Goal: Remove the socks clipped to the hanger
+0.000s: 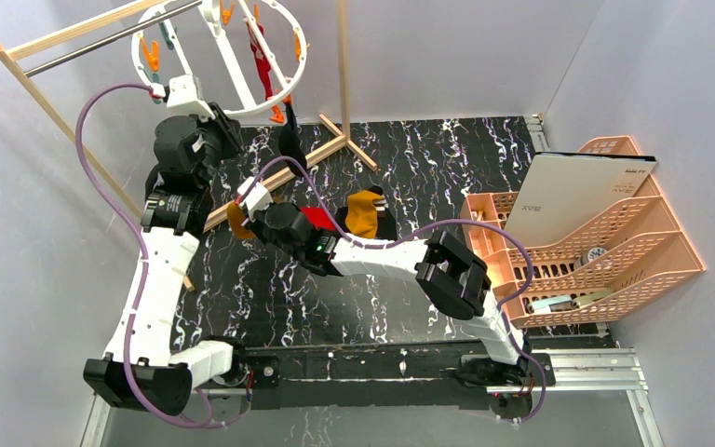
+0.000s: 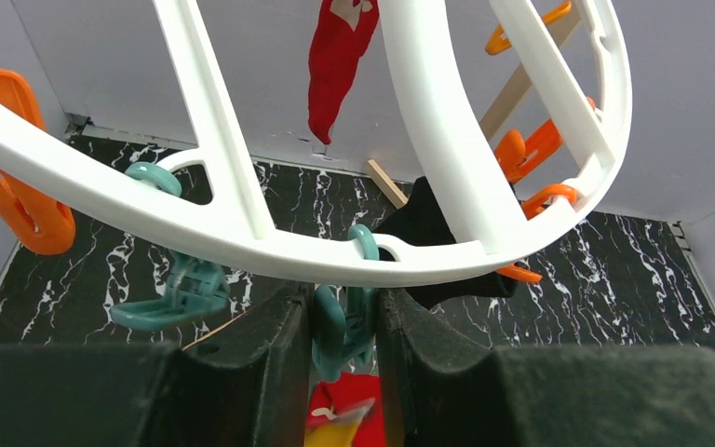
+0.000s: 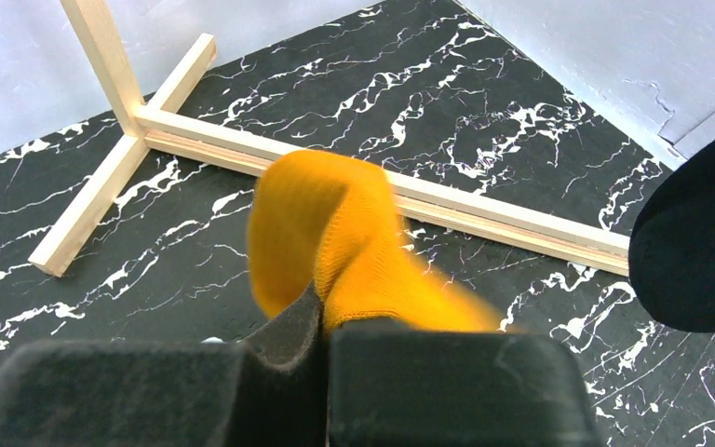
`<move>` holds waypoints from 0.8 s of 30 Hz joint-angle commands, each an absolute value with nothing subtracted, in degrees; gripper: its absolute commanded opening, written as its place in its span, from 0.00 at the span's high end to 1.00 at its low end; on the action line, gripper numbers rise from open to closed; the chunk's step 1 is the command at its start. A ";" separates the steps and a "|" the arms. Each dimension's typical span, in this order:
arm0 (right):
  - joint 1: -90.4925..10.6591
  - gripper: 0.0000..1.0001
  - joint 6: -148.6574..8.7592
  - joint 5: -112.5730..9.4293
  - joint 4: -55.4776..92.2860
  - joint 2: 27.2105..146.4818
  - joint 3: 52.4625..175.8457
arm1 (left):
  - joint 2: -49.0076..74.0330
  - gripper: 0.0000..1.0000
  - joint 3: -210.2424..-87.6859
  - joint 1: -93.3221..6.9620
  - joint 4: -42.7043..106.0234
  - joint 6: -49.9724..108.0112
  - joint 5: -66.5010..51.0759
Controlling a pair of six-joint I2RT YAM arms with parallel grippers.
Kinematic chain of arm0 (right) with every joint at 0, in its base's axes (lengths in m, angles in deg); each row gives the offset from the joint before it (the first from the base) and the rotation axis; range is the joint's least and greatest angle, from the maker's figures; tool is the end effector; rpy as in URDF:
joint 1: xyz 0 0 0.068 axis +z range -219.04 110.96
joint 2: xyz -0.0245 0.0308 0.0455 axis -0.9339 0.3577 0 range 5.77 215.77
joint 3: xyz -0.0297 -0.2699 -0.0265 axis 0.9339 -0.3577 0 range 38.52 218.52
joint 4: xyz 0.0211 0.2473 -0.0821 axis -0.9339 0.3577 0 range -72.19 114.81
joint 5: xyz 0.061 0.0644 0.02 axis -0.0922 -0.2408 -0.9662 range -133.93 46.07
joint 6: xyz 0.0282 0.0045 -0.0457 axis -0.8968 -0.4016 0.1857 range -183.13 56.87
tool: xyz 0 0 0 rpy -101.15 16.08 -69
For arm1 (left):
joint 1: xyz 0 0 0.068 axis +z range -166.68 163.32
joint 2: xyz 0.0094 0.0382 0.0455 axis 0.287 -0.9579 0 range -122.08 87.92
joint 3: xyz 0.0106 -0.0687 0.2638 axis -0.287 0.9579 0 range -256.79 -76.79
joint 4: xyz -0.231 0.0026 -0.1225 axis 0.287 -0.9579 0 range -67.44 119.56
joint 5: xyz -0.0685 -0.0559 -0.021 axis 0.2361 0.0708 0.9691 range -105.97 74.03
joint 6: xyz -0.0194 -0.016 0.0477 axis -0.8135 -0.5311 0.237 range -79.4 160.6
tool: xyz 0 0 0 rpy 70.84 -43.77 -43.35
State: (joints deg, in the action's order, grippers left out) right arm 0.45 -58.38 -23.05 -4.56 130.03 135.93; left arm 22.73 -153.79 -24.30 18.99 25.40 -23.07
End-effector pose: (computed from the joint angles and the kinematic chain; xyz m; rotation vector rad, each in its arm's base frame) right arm 0.1946 0.4837 0.2661 -0.7719 1.4854 0.5601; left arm 0.2444 -0.0283 0.4643 -0.2004 1.5404 -0.2191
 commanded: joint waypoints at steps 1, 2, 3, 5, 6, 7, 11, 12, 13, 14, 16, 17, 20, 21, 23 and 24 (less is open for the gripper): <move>0.74 0.99 -58.38 -22.06 -4.63 130.00 136.34 | 24.20 1.00 -157.30 -24.33 19.35 27.43 -25.39; 0.74 0.99 -58.38 -21.33 -3.93 129.25 135.51 | 24.32 1.00 -157.70 -24.33 18.97 28.09 -26.02; 0.74 0.99 -58.27 -20.66 -3.31 128.14 134.11 | 24.54 1.00 -157.92 -24.33 18.53 28.87 -26.71; 0.59 0.99 -58.21 -18.29 -0.78 125.69 131.37 | 25.52 1.00 -157.99 -24.33 18.01 30.50 -28.70; 0.44 0.99 -58.33 -17.31 1.32 124.39 130.32 | 26.10 1.00 -157.79 -24.33 17.77 31.28 -29.85; 0.21 0.98 -58.92 -16.80 3.55 123.14 128.96 | 26.61 0.99 -157.41 -24.33 17.59 32.10 -31.00; -1.81 0.03 -64.90 -17.86 13.41 118.95 125.11 | 28.46 0.83 -154.84 -24.28 18.10 35.20 -35.81; -2.05 0.02 -65.39 -18.40 13.63 117.34 123.35 | 28.82 0.78 -154.21 -24.27 18.50 35.91 -36.98; -2.15 0.01 -65.58 -18.65 12.91 115.97 121.30 | 29.21 0.71 -153.67 -24.29 19.00 36.74 -38.21; -2.22 0.01 -65.47 -18.81 12.03 114.76 119.73 | 29.44 0.60 -153.35 -24.31 19.34 37.48 -39.46; -2.42 0.01 -64.75 -18.03 10.46 112.98 118.09 | 29.68 0.42 -153.27 -24.28 19.87 38.76 -42.17; -2.43 0.01 -64.15 -17.14 9.52 112.19 117.66 | 29.79 0.30 -153.24 -24.27 20.19 39.65 -43.53; -2.44 0.01 -61.63 -14.54 3.98 109.63 115.55 | 29.82 0.09 -152.89 -24.29 21.32 40.29 -46.55; -2.50 0.01 -60.79 -13.33 0.02 108.87 114.47 | 29.76 0.03 -152.88 -24.24 21.51 40.32 -46.69; -2.81 0.01 -57.62 -9.30 -11.74 108.23 111.08 | 29.81 0.02 -152.81 -24.29 20.76 39.54 -46.99; -2.78 0.01 -57.17 -8.24 -14.10 108.31 110.73 | 30.15 0.02 -152.60 -24.25 20.62 39.33 -47.04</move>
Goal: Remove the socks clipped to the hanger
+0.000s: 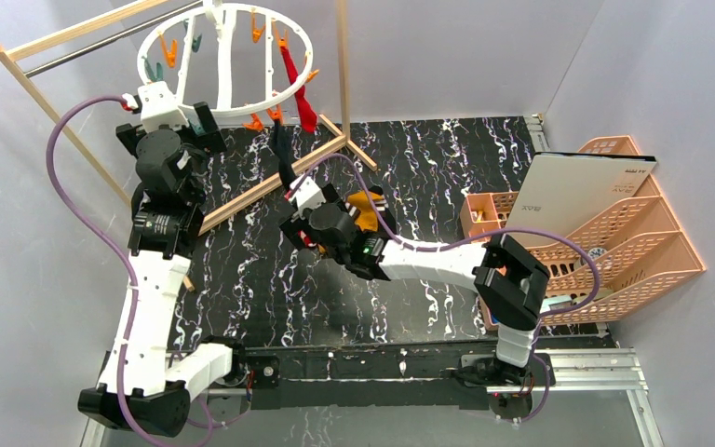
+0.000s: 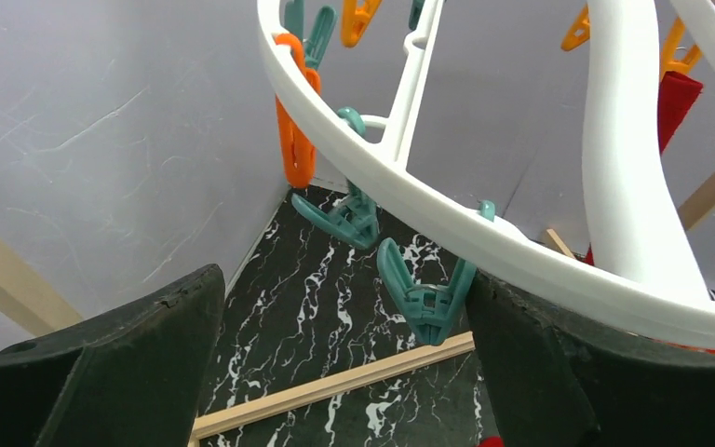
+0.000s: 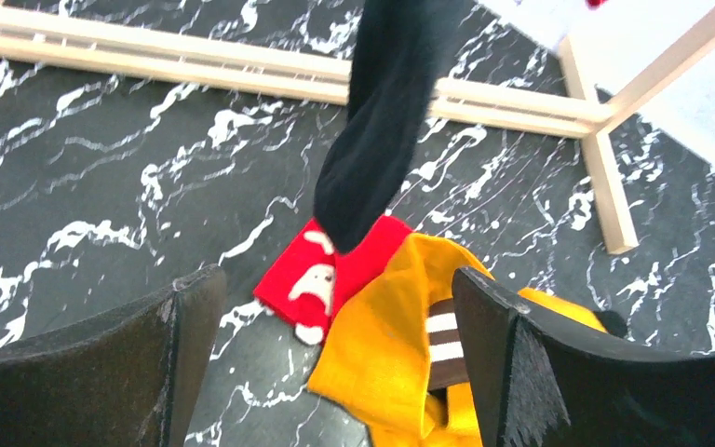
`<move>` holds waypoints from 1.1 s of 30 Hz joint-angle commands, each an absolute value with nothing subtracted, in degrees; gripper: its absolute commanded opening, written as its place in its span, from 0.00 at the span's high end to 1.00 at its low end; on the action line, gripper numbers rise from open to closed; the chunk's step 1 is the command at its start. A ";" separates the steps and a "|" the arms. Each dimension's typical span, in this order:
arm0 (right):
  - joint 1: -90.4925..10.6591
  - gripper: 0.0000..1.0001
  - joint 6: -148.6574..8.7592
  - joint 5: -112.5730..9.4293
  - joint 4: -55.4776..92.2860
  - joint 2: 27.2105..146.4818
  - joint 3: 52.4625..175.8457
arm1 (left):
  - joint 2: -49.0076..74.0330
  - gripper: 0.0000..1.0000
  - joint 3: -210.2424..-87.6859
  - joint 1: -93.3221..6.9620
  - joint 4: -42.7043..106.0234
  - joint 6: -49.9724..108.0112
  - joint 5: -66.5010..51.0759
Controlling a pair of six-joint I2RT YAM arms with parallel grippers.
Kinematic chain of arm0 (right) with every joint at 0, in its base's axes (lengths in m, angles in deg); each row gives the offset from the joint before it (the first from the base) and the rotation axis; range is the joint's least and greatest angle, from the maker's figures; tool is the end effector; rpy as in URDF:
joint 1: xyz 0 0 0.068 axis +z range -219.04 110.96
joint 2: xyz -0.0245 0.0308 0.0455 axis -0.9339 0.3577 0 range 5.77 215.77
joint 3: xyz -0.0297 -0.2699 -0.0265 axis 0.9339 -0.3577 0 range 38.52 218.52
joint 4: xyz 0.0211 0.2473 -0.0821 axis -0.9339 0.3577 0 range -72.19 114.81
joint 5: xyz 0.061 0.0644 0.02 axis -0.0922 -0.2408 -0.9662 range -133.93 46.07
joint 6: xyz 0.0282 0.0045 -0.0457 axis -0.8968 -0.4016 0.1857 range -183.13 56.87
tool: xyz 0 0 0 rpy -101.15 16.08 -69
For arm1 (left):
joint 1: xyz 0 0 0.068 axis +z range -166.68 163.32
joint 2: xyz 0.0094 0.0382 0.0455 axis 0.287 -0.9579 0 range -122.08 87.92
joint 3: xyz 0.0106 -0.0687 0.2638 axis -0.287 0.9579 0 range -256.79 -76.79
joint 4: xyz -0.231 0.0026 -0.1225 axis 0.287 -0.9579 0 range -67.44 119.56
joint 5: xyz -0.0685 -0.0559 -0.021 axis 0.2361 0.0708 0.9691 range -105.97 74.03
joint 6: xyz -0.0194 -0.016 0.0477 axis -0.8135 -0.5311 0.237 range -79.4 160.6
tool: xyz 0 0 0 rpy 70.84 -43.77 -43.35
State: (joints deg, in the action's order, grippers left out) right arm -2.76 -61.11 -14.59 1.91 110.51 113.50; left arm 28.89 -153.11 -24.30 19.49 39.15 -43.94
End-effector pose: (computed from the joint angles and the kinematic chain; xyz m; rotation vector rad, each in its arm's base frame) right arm 0.1897 0.3881 0.2741 -0.6886 1.6567 0.3424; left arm 0.2052 -0.0106 0.4832 -0.3214 1.4276 0.2233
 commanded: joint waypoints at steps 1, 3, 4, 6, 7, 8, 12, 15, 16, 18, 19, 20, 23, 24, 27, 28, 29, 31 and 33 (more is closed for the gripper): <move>-2.79 0.01 -56.89 -7.86 -16.79 108.17 110.45 | 30.67 0.02 -152.39 -24.25 20.47 39.22 -47.15; -2.78 0.01 -56.64 -7.90 -20.29 107.63 109.60 | 31.65 0.02 -152.11 -24.26 20.26 39.06 -47.05; -2.82 0.01 -56.71 -8.21 -21.58 107.45 109.36 | 32.07 0.02 -152.24 -24.24 19.88 38.90 -46.88; -2.77 0.01 -56.54 -9.21 -23.66 107.96 109.59 | 32.91 0.02 -152.43 -24.27 18.97 38.42 -46.45; -2.79 0.03 -55.87 -9.41 -24.59 108.62 110.14 | 33.31 0.02 -152.42 -24.24 18.61 38.14 -46.05; -2.78 0.05 -55.06 -9.40 -25.34 109.63 111.04 | 33.66 0.02 -152.46 -24.24 18.21 37.94 -45.82; -3.14 0.11 -51.66 -10.31 -27.36 114.71 116.21 | 34.96 0.02 -153.15 -24.27 16.62 37.53 -44.92; -4.16 0.15 -51.06 -12.25 -28.01 118.00 119.46 | 35.51 0.02 -154.04 -24.25 15.63 37.52 -44.56; -4.53 0.15 -50.97 -12.58 -28.17 119.10 120.57 | 35.65 0.02 -154.49 -24.25 15.32 37.59 -44.50; -5.10 0.16 -50.65 -12.98 -28.87 121.27 122.52 | 35.79 0.02 -155.09 -24.24 14.76 37.69 -44.37; -5.34 0.18 -50.35 -13.21 -29.39 122.30 123.47 | 35.88 0.02 -155.24 -24.28 14.54 37.76 -44.30; -5.54 0.18 -49.74 -13.21 -29.83 123.52 124.56 | 35.89 0.02 -155.36 -24.24 14.39 37.85 -44.28; -6.08 0.19 -47.25 -12.05 -30.29 127.31 128.45 | 35.99 0.02 -155.75 -24.29 14.06 38.11 -44.25; -6.35 0.19 -46.50 -11.77 -30.80 128.11 129.25 | 36.03 0.02 -155.86 -24.27 14.01 38.13 -44.19; -7.57 0.37 -45.47 -12.01 -30.88 129.86 131.24 | 36.15 0.02 -156.19 -24.25 13.85 38.24 -44.10; -8.03 0.47 -45.51 -12.17 -30.43 130.21 131.71 | 36.22 0.02 -156.36 -24.24 13.78 38.18 -44.06; -8.48 0.55 -45.55 -12.30 -30.06 130.41 132.03 | 36.35 0.02 -156.56 -24.28 13.79 38.00 -43.75; -9.09 0.72 -45.72 -12.38 -29.69 130.38 132.06 | 36.46 0.02 -156.93 -24.28 13.54 37.20 -42.48; -9.43 0.90 -46.04 -12.35 -29.57 130.09 131.45 | 36.35 0.02 -157.24 -24.25 13.00 36.09 -39.47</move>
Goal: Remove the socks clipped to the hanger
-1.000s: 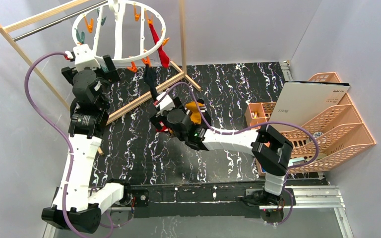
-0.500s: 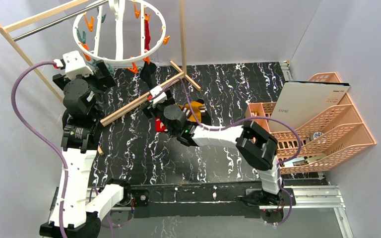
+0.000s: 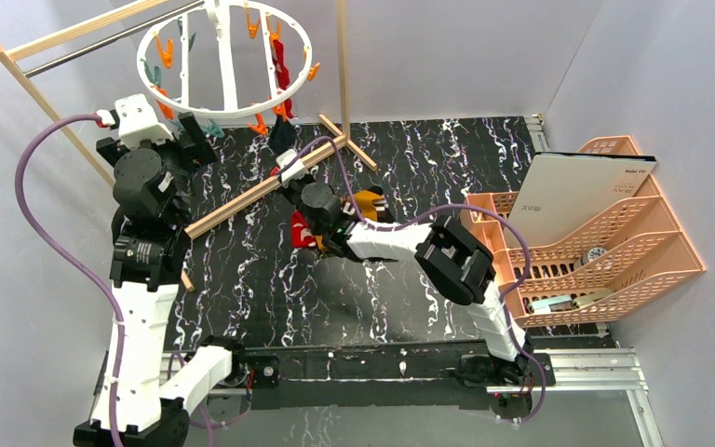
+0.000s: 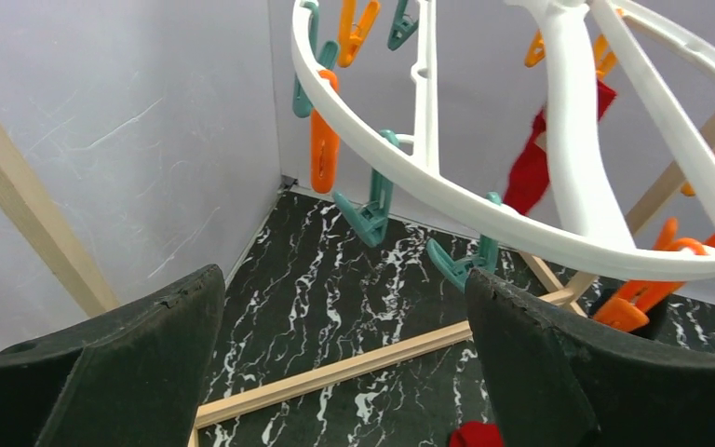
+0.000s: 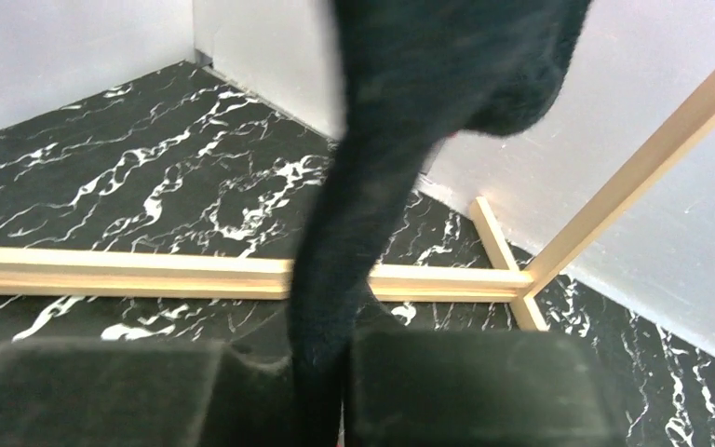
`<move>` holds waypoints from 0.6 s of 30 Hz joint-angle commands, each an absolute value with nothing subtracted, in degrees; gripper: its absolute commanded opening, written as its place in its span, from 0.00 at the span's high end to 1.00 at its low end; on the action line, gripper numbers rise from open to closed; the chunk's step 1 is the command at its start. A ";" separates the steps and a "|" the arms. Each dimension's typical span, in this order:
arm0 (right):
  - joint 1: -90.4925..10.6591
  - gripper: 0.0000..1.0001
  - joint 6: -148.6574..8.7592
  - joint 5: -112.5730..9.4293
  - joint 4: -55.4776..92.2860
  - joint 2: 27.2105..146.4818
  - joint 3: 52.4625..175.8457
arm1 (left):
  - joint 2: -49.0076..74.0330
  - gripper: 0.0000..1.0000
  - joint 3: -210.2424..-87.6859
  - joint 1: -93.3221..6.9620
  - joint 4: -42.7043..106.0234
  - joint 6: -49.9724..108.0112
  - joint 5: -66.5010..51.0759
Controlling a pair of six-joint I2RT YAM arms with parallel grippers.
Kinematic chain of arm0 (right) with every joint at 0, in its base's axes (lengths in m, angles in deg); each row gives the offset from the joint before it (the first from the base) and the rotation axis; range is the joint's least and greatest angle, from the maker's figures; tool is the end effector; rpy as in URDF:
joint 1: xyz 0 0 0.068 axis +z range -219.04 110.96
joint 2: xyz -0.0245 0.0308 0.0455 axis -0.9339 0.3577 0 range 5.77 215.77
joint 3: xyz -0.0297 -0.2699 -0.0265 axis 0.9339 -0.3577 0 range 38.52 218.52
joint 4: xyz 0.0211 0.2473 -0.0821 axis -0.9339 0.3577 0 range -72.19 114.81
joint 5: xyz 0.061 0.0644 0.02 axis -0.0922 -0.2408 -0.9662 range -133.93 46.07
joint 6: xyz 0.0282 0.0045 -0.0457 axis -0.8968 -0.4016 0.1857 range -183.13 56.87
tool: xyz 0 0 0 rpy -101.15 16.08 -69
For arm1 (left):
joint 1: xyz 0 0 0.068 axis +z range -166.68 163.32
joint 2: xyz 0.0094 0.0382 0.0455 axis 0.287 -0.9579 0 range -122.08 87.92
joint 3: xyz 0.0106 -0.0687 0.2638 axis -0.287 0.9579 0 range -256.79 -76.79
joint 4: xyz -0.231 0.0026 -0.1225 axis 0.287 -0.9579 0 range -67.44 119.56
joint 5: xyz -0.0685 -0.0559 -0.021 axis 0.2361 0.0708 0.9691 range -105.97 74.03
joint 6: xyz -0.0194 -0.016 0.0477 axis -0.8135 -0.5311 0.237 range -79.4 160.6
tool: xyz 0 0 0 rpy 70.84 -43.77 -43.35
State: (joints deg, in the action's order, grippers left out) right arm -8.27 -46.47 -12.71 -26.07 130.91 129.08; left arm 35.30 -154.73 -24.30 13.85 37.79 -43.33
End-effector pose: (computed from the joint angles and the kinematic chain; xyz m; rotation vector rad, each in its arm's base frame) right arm 0.2656 0.4367 0.2565 -0.5037 1.3458 0.2498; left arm 0.1604 -0.0050 0.4999 -0.3364 1.3842 0.1846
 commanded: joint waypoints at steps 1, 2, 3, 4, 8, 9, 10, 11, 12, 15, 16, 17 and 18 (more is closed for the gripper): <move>-9.45 0.99 -46.27 -12.33 -29.40 129.86 131.06 | 36.10 0.02 -157.36 -24.30 12.61 35.73 -37.29; -9.45 0.99 -46.50 -12.39 -28.97 129.72 130.85 | 35.82 0.02 -157.39 -24.30 12.09 35.23 -35.16; -9.45 0.99 -47.07 -12.61 -27.99 129.32 130.69 | 35.46 0.02 -157.34 -24.25 11.41 34.71 -32.73; -9.26 0.99 -47.84 -12.90 -27.11 128.78 130.25 | 35.01 0.02 -157.22 -24.28 11.02 34.29 -29.56; -7.41 0.99 -49.17 -13.21 -26.60 125.47 126.57 | 33.89 0.02 -155.78 -24.30 10.29 33.83 -15.40; -6.56 0.99 -48.78 -12.97 -26.69 124.89 125.86 | 34.20 0.02 -155.21 -24.25 10.42 34.02 -12.94; -5.65 0.99 -47.63 -12.41 -27.16 124.53 125.37 | 34.59 0.02 -154.90 -24.28 10.43 34.46 -11.35; -4.60 0.99 -46.44 -11.63 -27.42 124.44 125.20 | 34.90 0.02 -154.82 -24.24 10.36 34.93 -9.66; -3.79 0.99 -45.52 -11.11 -27.41 124.55 125.29 | 35.15 0.02 -154.85 -24.29 9.97 34.96 -7.94; -1.75 0.99 -44.94 -10.64 -26.66 124.67 126.05 | 34.83 0.02 -156.35 -24.25 8.56 33.30 0.10; -1.23 0.99 -44.95 -10.48 -26.52 124.75 126.40 | 34.50 0.02 -156.58 -24.24 8.55 31.60 2.71; -0.63 0.99 -44.83 -10.36 -26.49 124.89 126.76 | 34.23 0.02 -156.67 -24.26 8.76 29.94 5.59; -0.08 0.99 -44.59 -10.18 -26.41 125.06 127.21 | 33.88 0.02 -156.46 -24.31 9.54 28.32 8.68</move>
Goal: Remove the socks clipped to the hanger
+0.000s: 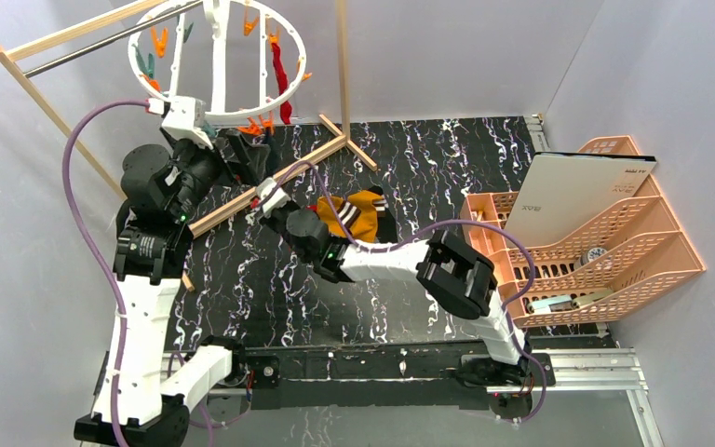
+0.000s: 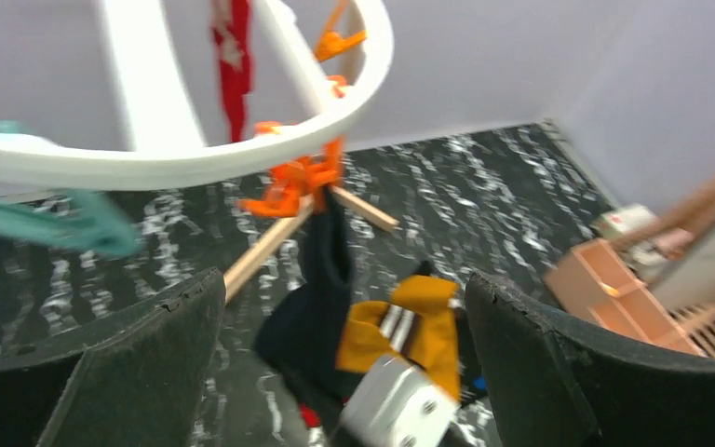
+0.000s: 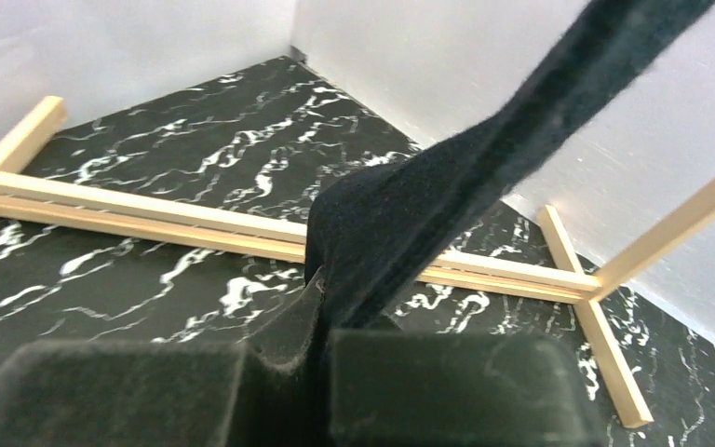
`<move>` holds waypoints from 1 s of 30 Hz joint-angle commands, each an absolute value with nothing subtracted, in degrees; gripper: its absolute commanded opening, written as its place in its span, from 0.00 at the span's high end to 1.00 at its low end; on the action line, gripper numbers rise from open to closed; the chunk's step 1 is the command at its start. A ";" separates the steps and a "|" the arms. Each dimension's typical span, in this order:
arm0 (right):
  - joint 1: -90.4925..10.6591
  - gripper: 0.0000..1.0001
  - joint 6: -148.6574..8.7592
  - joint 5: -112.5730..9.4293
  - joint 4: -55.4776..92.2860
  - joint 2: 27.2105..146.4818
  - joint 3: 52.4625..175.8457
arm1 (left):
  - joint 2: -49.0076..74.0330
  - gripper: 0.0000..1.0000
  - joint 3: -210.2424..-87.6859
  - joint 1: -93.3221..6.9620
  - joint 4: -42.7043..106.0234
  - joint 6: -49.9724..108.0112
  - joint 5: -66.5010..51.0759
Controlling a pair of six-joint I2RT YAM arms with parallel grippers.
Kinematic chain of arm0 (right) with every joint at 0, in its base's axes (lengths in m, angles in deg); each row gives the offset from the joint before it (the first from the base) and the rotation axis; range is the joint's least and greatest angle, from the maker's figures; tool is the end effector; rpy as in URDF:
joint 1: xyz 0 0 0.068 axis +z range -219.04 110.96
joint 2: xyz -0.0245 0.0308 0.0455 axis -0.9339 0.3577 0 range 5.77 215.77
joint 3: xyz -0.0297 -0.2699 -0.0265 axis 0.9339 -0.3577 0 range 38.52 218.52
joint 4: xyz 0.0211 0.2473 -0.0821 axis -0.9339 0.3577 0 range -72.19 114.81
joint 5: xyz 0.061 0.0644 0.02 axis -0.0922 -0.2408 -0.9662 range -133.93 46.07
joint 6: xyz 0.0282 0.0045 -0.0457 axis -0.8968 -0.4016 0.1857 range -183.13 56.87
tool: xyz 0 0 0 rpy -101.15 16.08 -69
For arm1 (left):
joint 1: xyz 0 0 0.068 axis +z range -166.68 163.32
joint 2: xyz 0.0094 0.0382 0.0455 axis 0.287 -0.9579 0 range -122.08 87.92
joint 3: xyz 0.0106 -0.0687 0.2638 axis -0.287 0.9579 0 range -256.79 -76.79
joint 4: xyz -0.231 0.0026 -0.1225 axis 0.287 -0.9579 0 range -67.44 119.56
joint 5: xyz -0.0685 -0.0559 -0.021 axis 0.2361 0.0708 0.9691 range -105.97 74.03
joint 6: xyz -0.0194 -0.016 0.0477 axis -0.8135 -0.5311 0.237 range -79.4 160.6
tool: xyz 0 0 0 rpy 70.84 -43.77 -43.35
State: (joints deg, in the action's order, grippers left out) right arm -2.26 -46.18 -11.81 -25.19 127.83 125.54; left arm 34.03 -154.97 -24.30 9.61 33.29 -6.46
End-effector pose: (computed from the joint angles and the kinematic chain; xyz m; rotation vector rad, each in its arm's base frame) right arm 0.2140 0.4505 0.2601 -0.5839 1.3389 0.3094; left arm 0.1695 -0.0286 0.4905 0.1387 1.4987 -0.3337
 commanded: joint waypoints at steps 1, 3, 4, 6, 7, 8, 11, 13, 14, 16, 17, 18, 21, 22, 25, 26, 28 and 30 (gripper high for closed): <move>0.52 0.99 -44.36 -10.04 -26.21 125.29 127.73 | 33.66 0.02 -156.11 -24.29 10.55 26.90 11.32; 1.68 0.99 -43.65 -9.68 -26.14 125.69 128.61 | 33.80 0.02 -155.19 -24.27 12.13 24.85 13.23; 2.17 0.99 -43.36 -9.47 -26.14 125.80 128.83 | 34.12 0.02 -154.87 -24.29 12.93 24.26 13.33; 3.07 0.99 -43.11 -9.33 -26.09 125.78 129.07 | 34.46 0.02 -155.00 -24.31 13.59 23.35 11.57; 3.45 0.99 -43.10 -9.30 -25.99 125.78 129.05 | 34.44 0.02 -155.40 -24.26 13.64 23.59 11.42; 3.83 0.99 -43.10 -9.14 -25.96 125.75 129.07 | 34.40 0.02 -155.83 -24.27 13.65 23.59 11.18; 4.71 0.99 -42.92 -8.64 -25.87 125.74 129.06 | 34.01 0.02 -157.23 -24.32 13.18 23.79 10.46; 4.95 0.99 -42.92 -8.45 -25.79 125.69 129.10 | 33.75 0.03 -158.26 -24.31 11.50 24.98 8.54; 5.07 0.99 -42.92 -8.43 -25.66 125.66 129.10 | 33.63 0.05 -158.61 -24.30 10.31 25.83 6.77; 5.28 0.99 -42.92 -8.40 -25.46 125.44 128.99 | 33.26 0.07 -159.16 -24.32 7.39 27.64 2.97; 5.31 0.99 -42.92 -8.42 -25.43 125.32 128.90 | 32.99 0.10 -159.48 -24.29 6.39 28.40 1.15; 5.37 0.99 -42.85 -8.36 -25.46 125.30 128.83 | 32.77 0.12 -159.79 -24.28 5.47 29.03 -0.52; 5.46 0.99 -42.83 -8.24 -25.43 125.22 128.78 | 32.23 0.16 -160.23 -24.28 4.01 31.08 -5.11; 5.42 0.99 -42.83 -8.16 -25.48 125.15 128.74 | 32.02 0.17 -160.33 -24.32 3.74 31.71 -6.18; 5.48 0.99 -42.83 -8.14 -25.76 124.99 128.36 | 31.23 0.20 -160.05 -24.32 3.91 32.55 -7.59; 5.49 0.99 -42.83 -8.11 -25.85 124.93 128.27 | 30.90 0.23 -159.52 -24.25 4.45 32.43 -7.75; 5.49 0.99 -42.82 -8.04 -25.87 124.90 128.26 | 30.51 0.29 -157.93 -24.26 6.21 31.91 -8.39; 5.42 0.99 -42.83 -8.22 -25.87 124.67 127.98 | 30.36 0.30 -156.18 -24.24 8.72 31.53 -9.21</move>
